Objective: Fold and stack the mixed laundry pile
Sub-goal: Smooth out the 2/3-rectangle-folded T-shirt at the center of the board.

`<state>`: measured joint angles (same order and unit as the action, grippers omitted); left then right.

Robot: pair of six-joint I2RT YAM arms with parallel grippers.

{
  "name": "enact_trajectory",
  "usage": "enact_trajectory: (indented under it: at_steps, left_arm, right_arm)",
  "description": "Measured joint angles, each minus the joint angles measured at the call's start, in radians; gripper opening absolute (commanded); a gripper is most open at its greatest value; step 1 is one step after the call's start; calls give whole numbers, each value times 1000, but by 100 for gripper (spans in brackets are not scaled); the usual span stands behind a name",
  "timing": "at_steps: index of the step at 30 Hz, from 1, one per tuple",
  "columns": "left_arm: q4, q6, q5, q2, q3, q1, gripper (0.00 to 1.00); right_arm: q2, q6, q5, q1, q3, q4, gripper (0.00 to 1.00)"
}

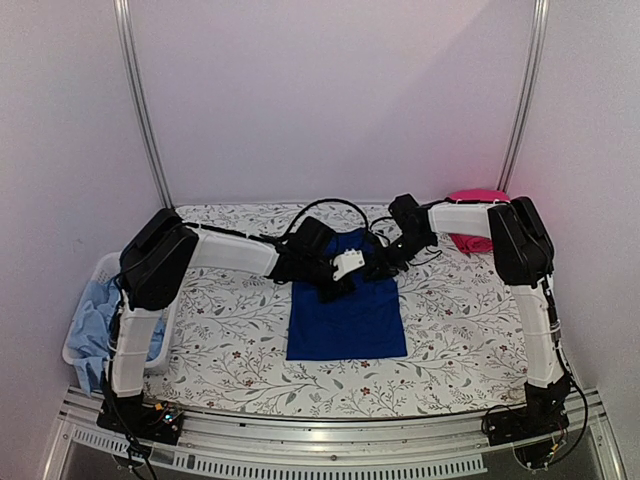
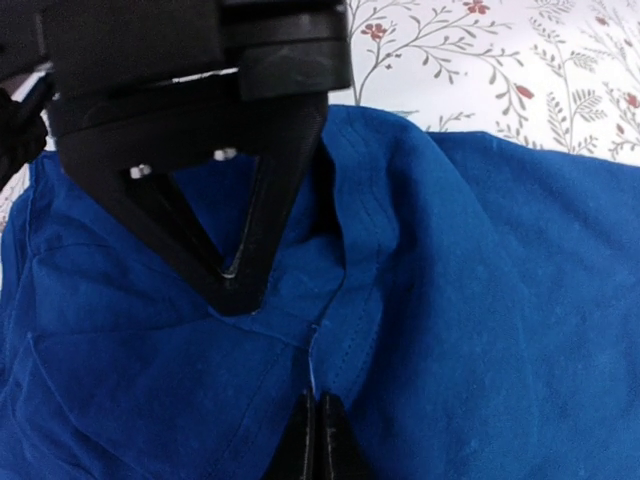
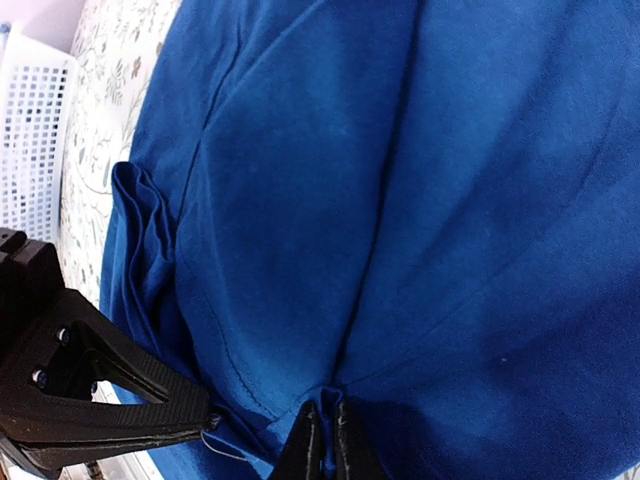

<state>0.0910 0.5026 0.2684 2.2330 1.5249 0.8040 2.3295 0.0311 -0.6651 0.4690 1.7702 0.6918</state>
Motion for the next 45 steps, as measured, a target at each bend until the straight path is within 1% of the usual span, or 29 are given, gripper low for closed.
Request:
enact_trajectory:
  at_steps: [5, 13, 18, 24, 25, 27, 28, 31, 33, 35, 36, 39, 40, 42, 45]
  left_arm:
    - [-13, 5, -19, -27, -14, 2, 0]
    - [-98, 39, -53, -159, -88, 16, 0]
    - [-135, 55, -64, -179, -119, 22, 0]
    - [-156, 55, -102, -175, -146, 23, 0]
    - [-163, 55, -110, -173, -146, 23, 0]
    - [-180, 54, -127, -163, -146, 24, 0]
    - [-188, 53, -135, -154, -146, 24, 0]
    - [-206, 45, -157, -125, -145, 24, 2]
    - [-212, 40, -172, -102, -140, 24, 5]
    - [-214, 29, -188, -82, -135, 24, 14]
    - [-213, 21, -200, -76, -132, 24, 23]
    - [-210, -18, -246, -68, -112, 24, 41]
    - [-207, -43, -264, -68, -100, 24, 45]
    - [-204, -93, -297, -76, -83, 19, 50]
    - [-177, -204, -327, -132, -98, 5, 53]
  right_arm:
    - [0, -1, 0, 14, 23, 6, 3]
    - [-2, -2, -1, 26, 66, 23, 4]
    - [-23, -2, -5, 28, 73, 27, 4]
    - [-33, -3, -50, 31, 82, 28, 7]
    - [-33, -3, -55, 32, 82, 30, 12]
    - [-33, 0, -58, 34, 82, 32, 36]
    - [-33, 1, -57, 33, 83, 34, 42]
    - [-33, 18, -40, 20, 86, 33, 52]
    - [-33, 39, -23, 4, 86, 32, 53]
    - [-34, 64, -10, -17, 86, 29, 52]
    - [-37, 71, -2, -31, 86, 29, 52]
    - [-68, 88, 5, -72, 64, 27, 48]
    - [-85, 89, 5, -79, 51, 29, 48]
    - [-146, 92, 2, -98, -29, 11, 47]
    - [-255, 103, -2, -100, -192, 7, 45]
